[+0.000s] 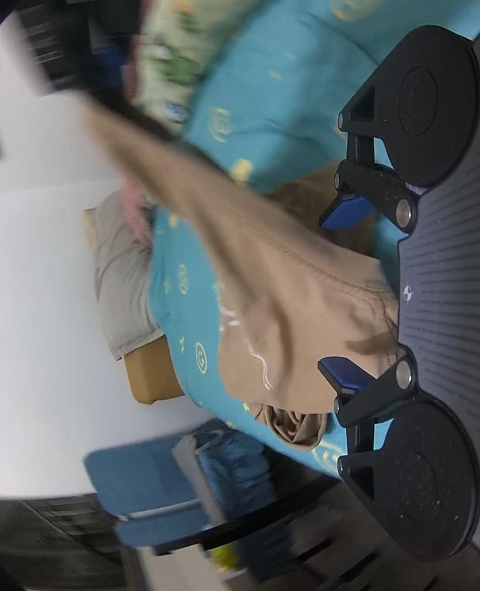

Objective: Fold clothes
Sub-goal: 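Lift the T-shirt high with both grippers and shake it open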

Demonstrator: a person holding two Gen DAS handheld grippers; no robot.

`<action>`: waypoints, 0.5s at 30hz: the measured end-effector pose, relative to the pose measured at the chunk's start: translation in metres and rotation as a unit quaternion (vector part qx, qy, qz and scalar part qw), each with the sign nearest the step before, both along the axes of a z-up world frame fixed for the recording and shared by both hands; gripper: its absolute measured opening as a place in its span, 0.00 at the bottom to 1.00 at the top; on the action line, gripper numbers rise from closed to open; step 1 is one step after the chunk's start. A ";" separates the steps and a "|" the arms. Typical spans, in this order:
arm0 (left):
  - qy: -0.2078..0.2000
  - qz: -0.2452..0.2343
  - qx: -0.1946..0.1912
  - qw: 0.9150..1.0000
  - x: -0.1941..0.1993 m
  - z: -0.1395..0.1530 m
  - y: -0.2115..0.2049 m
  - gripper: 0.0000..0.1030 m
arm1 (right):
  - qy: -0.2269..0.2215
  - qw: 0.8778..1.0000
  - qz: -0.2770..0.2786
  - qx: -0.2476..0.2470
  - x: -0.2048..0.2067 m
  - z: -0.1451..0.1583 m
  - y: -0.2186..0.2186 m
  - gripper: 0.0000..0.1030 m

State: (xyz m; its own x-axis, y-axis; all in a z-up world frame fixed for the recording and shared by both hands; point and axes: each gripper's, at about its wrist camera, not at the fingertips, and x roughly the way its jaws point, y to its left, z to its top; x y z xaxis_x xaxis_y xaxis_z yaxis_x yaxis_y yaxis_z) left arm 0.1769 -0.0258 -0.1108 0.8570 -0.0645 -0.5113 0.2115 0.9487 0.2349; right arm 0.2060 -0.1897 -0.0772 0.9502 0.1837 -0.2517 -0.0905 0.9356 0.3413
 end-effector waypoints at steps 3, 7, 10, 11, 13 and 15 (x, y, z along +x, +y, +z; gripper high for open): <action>0.000 0.023 0.047 0.999 0.004 -0.013 -0.007 0.75 | -0.003 1.000 -0.003 0.014 -0.001 0.001 -0.004 0.14; -0.037 0.092 0.054 0.994 0.004 -0.007 0.003 0.77 | -0.011 0.999 -0.020 0.030 -0.003 0.001 -0.012 0.15; -0.103 0.182 -0.006 0.978 -0.006 0.019 0.030 0.80 | -0.018 0.998 -0.037 0.042 -0.005 0.000 -0.020 0.15; -0.129 0.209 -0.036 0.969 -0.012 0.029 0.041 0.86 | -0.020 0.998 -0.039 0.049 -0.006 0.000 -0.022 0.15; -0.167 0.241 -0.069 0.954 -0.022 0.045 0.053 0.89 | -0.024 0.997 -0.038 0.055 -0.006 0.000 -0.024 0.15; -0.198 0.260 -0.088 0.941 -0.030 0.057 0.061 0.89 | -0.029 0.998 -0.037 0.035 -0.007 0.000 -0.017 0.15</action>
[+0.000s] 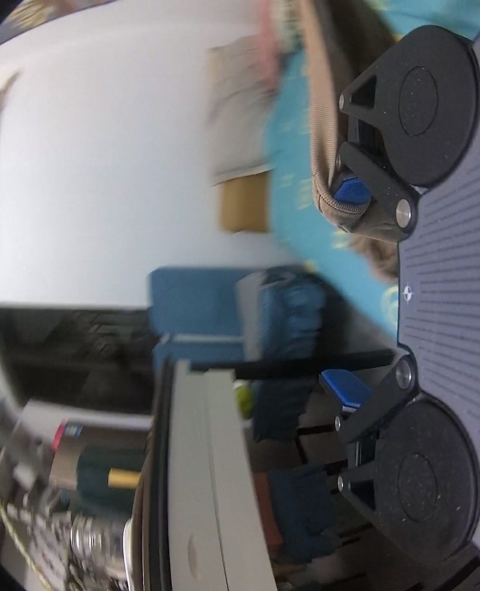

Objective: Fold clothes
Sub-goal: 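Lift the T-shirt high with both grippers and shake it open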

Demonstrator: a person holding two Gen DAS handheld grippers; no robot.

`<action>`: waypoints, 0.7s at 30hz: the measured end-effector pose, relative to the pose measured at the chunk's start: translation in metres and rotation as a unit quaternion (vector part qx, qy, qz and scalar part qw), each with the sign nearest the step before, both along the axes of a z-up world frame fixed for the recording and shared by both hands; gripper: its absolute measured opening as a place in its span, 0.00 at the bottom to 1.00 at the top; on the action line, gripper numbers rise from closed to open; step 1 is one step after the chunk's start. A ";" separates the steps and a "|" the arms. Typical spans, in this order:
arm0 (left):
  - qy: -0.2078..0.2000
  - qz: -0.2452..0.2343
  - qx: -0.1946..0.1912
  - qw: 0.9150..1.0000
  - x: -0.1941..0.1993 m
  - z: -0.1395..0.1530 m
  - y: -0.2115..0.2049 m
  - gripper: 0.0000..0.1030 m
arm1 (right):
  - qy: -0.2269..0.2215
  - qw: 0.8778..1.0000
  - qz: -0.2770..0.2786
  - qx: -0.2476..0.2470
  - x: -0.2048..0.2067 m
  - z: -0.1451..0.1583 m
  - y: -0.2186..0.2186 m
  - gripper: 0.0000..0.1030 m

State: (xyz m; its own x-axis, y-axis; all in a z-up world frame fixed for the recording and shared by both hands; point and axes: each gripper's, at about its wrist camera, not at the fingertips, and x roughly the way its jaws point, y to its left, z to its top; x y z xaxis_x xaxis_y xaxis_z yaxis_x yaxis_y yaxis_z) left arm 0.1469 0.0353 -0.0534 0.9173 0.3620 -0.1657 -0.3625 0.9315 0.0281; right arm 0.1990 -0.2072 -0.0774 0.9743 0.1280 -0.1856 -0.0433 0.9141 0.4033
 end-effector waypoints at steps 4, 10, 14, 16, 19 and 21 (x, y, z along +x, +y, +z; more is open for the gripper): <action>-0.020 0.012 -0.001 1.000 -0.008 0.005 0.002 0.89 | 0.019 0.996 -0.023 -0.080 0.003 -0.008 0.021 0.16; -0.020 0.011 -0.007 1.000 0.000 0.011 0.009 0.85 | 0.134 0.981 -0.053 -0.134 0.030 -0.044 0.026 0.55; -0.044 -0.001 -0.016 0.999 -0.020 0.031 0.007 0.80 | 0.117 0.986 -0.086 -0.080 0.014 -0.031 0.015 0.56; -0.067 -0.004 -0.040 0.997 -0.035 0.047 0.012 0.80 | 0.068 0.991 -0.106 -0.053 -0.007 -0.005 0.012 0.56; -0.100 -0.005 -0.075 0.992 -0.053 0.086 0.022 0.80 | -0.013 0.995 -0.096 -0.038 -0.037 0.049 0.009 0.56; -0.126 -0.008 -0.087 0.988 -0.070 0.120 0.027 0.81 | -0.046 0.996 -0.080 -0.021 -0.055 0.087 0.006 0.56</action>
State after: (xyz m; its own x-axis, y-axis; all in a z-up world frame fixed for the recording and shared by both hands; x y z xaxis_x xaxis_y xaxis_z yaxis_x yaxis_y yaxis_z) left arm 0.0768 0.0624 0.0661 0.9430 0.3325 0.0097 -0.3222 0.9201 -0.2227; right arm 0.1442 -0.2011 0.0099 0.9947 -0.0352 -0.0962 0.0682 0.9282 0.3658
